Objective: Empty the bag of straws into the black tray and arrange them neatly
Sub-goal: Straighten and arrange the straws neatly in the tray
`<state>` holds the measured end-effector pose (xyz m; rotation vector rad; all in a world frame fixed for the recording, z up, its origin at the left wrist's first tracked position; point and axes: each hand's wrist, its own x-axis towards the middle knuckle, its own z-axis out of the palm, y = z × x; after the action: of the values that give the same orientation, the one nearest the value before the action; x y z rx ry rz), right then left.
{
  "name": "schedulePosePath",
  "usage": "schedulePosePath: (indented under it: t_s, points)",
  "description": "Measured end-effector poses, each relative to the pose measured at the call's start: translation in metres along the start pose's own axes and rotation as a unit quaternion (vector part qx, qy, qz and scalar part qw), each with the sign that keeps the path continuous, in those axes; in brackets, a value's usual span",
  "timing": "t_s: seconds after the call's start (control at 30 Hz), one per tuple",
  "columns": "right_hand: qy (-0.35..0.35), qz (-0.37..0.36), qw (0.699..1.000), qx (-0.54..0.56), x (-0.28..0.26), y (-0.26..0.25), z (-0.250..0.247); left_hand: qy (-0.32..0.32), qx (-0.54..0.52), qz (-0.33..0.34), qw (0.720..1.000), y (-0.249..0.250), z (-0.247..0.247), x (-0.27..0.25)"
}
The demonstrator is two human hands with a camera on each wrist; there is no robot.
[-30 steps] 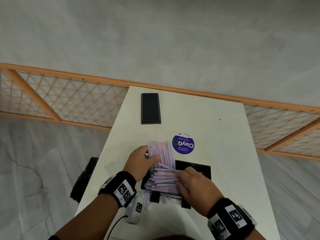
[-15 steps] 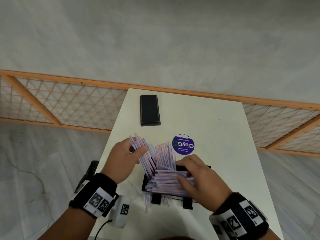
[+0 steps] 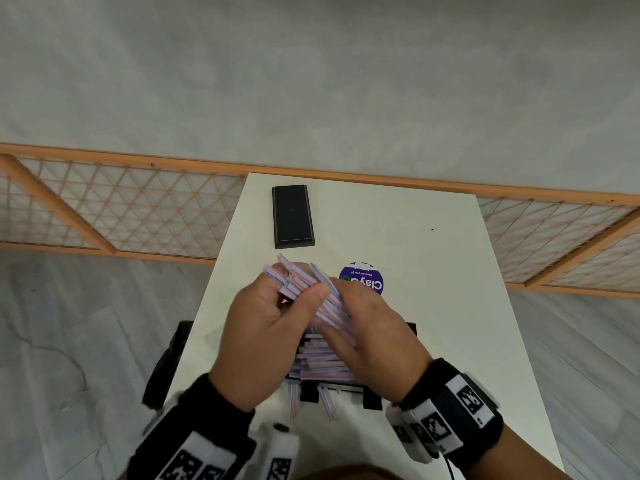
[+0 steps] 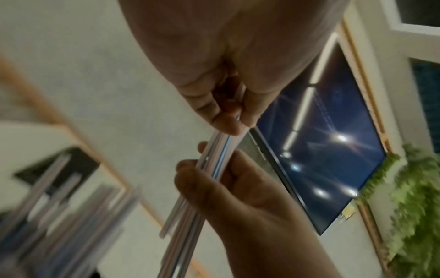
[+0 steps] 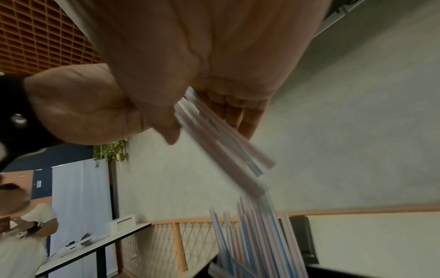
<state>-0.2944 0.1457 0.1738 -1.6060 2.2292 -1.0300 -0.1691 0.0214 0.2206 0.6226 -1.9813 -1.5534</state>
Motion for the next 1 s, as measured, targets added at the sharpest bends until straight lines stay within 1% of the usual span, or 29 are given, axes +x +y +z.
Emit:
schedulePosePath:
  t_s: [0.03,0.07,0.13,0.23,0.27,0.33,0.37,0.43,0.53,0.63,0.73,0.8,0.87,0.93,0.97,1.0]
  points:
    - [0.003,0.008,1.0,0.0,-0.001,0.006,0.003,0.003,-0.009,-0.011,1.0,-0.008,0.006,0.0]
    - [-0.014,0.03,0.999,-0.006,-0.004,0.015,0.009,0.007,-0.009,-0.023,1.0,-0.019,0.012,-0.001]
    - [-0.082,0.075,0.993,-0.027,-0.011,0.038,0.019,0.0,-0.009,-0.06,0.998,-0.047,0.02,-0.003]
    - [-0.201,0.104,0.968,-0.109,-0.024,0.063,0.034,0.005,-0.047,-0.169,0.984,-0.087,0.02,-0.008]
    - [-0.227,0.107,0.958,-0.14,-0.026,0.067,0.037,0.01,-0.038,-0.199,0.979,-0.098,0.018,-0.009]
    - [-0.241,0.111,0.951,-0.159,-0.031,0.073,0.044,0.016,0.01,-0.235,0.972,-0.116,0.01,-0.011]
    - [-0.232,0.113,0.954,-0.153,-0.034,0.076,0.047,0.015,0.035,-0.237,0.971,-0.122,0.007,-0.012]
    - [-0.207,0.121,0.962,-0.126,-0.039,0.082,0.05,-0.004,0.095,-0.211,0.973,-0.131,0.002,-0.017]
    - [-0.167,0.129,0.973,-0.089,-0.045,0.083,0.048,-0.03,0.168,-0.147,0.974,-0.14,0.0,-0.024]
    - [-0.127,0.112,0.983,-0.076,-0.052,0.083,0.044,-0.048,0.209,-0.068,0.974,-0.146,0.003,-0.027]
    - [-0.126,0.094,0.985,-0.072,-0.059,0.084,0.05,-0.084,0.253,-0.012,0.964,-0.15,0.009,-0.029]
    - [-0.137,0.073,0.985,-0.079,-0.064,0.086,0.057,-0.105,0.276,-0.003,0.955,-0.152,0.014,-0.03]
    - [-0.149,0.056,0.983,-0.096,-0.068,0.09,0.062,-0.101,0.271,-0.002,0.957,-0.154,0.017,-0.03]
    - [-0.145,0.041,0.981,-0.123,-0.072,0.094,0.065,-0.064,0.259,-0.008,0.964,-0.152,0.015,-0.026]
    - [-0.139,0.04,0.981,-0.132,-0.073,0.095,0.065,-0.034,0.25,-0.026,0.967,-0.151,0.013,-0.023]
    - [-0.131,0.044,0.981,-0.137,-0.074,0.096,0.065,-0.001,0.235,-0.058,0.97,-0.151,0.01,-0.019]
